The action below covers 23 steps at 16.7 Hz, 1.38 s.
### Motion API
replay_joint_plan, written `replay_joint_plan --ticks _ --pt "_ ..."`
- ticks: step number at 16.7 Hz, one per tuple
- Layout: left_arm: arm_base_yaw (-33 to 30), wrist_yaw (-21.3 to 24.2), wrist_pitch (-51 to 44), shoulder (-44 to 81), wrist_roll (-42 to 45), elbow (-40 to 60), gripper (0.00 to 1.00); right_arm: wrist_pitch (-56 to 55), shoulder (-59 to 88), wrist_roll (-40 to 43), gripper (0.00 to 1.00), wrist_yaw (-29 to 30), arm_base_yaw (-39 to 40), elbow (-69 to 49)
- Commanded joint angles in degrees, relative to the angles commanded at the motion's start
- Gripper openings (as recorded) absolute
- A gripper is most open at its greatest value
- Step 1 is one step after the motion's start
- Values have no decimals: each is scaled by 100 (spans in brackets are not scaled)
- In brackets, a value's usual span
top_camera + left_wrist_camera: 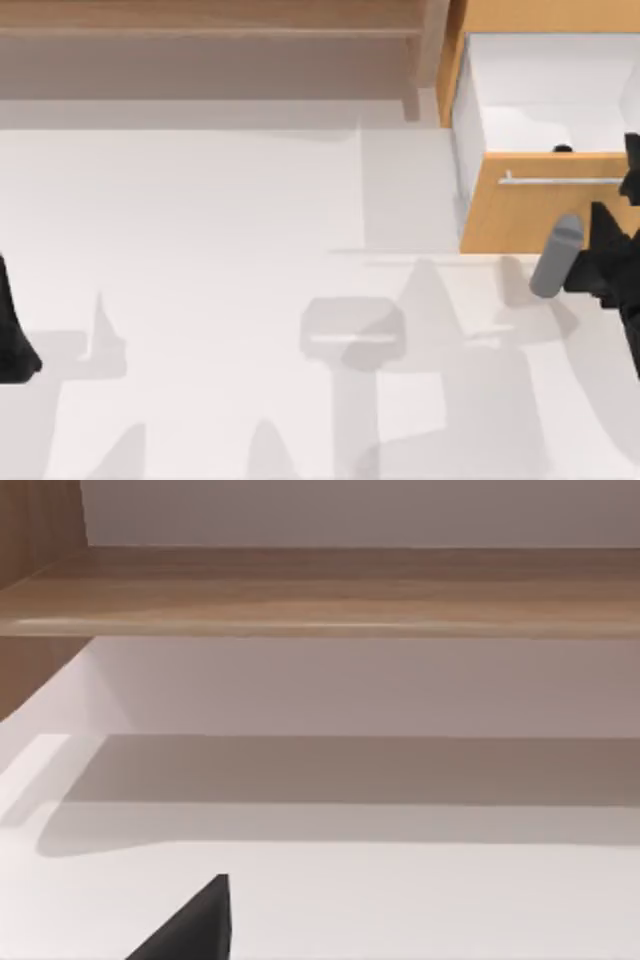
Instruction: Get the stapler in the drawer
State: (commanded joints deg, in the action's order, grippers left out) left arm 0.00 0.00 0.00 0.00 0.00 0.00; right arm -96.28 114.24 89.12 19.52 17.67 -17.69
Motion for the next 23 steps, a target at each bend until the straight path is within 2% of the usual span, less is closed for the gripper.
replay_joint_plan --ticks 3,16,23 --pt "0 0 0 0 0 0 100 2 0 0 100 -1 -1 -2" --pt "0 0 0 0 0 0 100 2 0 0 2 -1 -1 -2" --pt "0 0 0 0 0 0 100 2 0 0 0 -1 -1 -2"
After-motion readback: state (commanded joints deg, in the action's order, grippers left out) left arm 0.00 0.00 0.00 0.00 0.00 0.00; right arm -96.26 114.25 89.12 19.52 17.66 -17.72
